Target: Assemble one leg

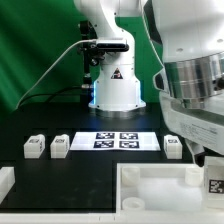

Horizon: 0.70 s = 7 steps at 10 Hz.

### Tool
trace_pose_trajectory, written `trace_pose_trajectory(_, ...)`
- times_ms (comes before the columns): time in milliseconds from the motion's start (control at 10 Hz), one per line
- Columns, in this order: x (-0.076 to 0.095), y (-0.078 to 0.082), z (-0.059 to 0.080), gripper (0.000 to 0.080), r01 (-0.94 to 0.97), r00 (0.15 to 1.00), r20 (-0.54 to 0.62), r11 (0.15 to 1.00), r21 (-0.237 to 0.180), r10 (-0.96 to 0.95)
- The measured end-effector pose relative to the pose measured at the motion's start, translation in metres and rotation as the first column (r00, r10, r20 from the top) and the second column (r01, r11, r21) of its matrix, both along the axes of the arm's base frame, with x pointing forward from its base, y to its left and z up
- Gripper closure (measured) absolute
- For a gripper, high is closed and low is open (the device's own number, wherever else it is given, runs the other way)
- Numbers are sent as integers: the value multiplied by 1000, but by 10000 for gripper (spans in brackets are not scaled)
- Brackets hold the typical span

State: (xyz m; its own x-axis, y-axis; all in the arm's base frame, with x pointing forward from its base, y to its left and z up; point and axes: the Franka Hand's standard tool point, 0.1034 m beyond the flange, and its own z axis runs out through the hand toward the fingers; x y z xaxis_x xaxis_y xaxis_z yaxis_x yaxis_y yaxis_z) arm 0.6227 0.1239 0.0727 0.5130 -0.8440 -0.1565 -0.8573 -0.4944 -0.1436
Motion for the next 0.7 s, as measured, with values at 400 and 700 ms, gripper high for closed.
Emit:
trace_pose_trajectory(400,4,-3,2,151,-453,888,53,888,-84,458)
trace_pose_trajectory(700,17,0,6,151,-599,790,60,789,-133,610)
